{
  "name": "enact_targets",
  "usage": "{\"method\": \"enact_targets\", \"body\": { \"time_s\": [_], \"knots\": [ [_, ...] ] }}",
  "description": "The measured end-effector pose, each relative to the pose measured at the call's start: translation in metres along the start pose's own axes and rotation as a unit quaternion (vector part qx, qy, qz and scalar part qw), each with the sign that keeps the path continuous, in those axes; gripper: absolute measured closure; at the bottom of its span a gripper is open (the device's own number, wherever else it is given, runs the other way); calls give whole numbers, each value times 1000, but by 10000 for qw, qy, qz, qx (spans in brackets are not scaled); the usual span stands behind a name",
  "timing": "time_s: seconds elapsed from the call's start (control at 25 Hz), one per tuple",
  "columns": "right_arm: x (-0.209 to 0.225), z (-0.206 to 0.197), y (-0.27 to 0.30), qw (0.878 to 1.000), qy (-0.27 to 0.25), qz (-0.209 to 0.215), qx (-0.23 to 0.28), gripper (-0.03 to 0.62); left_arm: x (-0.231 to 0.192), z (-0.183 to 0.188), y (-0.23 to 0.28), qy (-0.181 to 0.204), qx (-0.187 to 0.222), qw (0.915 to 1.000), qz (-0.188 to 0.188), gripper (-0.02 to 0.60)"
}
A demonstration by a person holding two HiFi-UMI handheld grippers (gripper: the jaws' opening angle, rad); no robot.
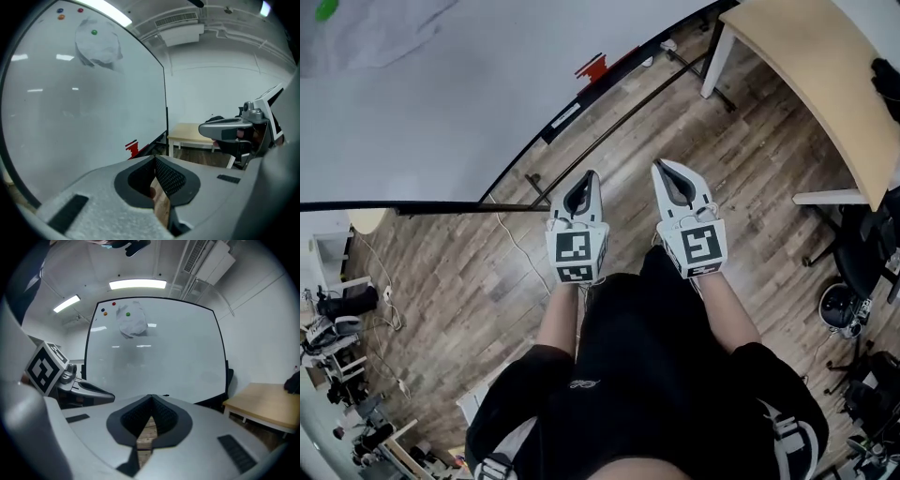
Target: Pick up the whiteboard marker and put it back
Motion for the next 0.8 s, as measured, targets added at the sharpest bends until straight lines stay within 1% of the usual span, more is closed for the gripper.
{"method": "enact_targets", "body": {
  "time_s": [0.12,0.28,0.48,0.64,0.72,0.8],
  "knots": [
    [20,-12,20,9999,82,62,-97,592,-5,7,29,208,-334,9991,126,575],
    [32,-23,42,9995,215,145,-198,592,-22,12,57,594,-732,9952,279,575],
    [46,-32,72,9987,361,118,-342,592,-55,18,95,824,-1139,9897,255,575],
    [62,-45,100,9983,348,-55,-460,592,-81,14,134,1308,-1418,9803,426,575],
    [69,-49,117,9976,393,-104,-563,592,-96,10,154,1598,-1614,9724,537,575],
    [73,-49,133,9973,370,-92,-630,592,-110,8,170,1786,-1825,9651,579,575]
  ]
}}
Point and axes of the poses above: the fingertips, and each gripper's own axes: y forward along the fingers, x to its right, z out of its top, the point moved 10 cm from there along -y, backward along the fingers, and after that the axes turned 15 degrees about -y, right-handed, at the moved point
